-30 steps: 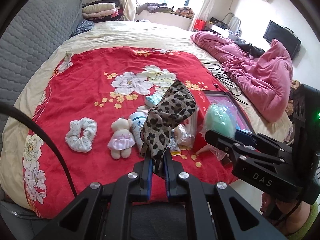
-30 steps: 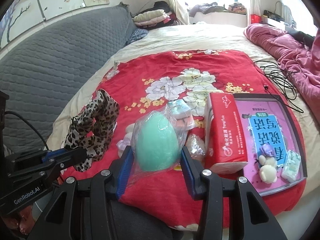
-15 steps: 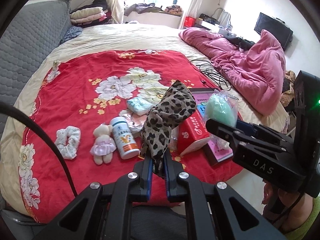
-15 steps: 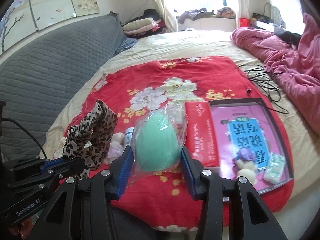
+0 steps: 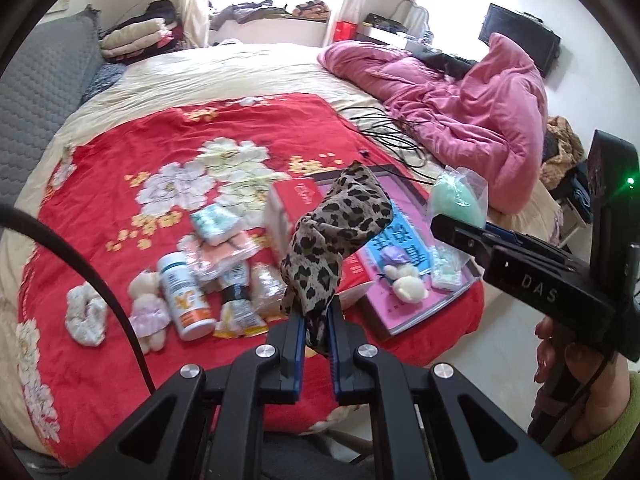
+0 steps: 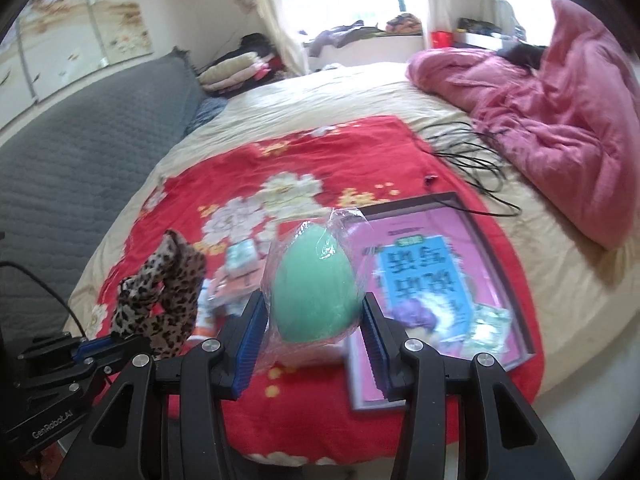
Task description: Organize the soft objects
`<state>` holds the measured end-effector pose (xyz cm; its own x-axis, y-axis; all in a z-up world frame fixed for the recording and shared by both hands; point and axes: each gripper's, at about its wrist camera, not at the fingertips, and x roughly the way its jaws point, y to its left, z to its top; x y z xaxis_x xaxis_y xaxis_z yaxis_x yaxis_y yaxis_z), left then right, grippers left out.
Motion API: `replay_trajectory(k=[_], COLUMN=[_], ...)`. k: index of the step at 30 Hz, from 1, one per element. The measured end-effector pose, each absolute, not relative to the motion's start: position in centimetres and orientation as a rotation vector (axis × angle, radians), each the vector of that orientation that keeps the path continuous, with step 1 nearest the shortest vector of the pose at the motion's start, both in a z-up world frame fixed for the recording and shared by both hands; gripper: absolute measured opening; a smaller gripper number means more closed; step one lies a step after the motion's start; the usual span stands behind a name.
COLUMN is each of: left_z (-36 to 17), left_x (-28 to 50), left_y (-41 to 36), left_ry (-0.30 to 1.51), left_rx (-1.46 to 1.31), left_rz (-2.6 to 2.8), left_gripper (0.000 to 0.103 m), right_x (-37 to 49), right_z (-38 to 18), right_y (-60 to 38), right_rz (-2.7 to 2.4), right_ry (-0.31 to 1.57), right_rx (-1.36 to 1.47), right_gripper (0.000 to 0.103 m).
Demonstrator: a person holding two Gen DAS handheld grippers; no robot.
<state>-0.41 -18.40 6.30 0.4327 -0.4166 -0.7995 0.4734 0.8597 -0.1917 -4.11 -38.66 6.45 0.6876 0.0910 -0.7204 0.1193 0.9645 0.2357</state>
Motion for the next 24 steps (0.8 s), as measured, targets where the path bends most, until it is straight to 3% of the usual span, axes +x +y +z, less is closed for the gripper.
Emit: replay_trajectory(k=[24], left_z=[3.1], left_x=[3.3], left_y=[-30.0], left_ry=[1.056], left_rx=[0.172], left_rz=[-0.692], left_gripper=[0.010], right_x=[-3.8], right_z=[3.7], right_y=[-47.1], right_rz=[-0.146], right_ry=[0.864], right_rx=[0.324], right_gripper=[0.048])
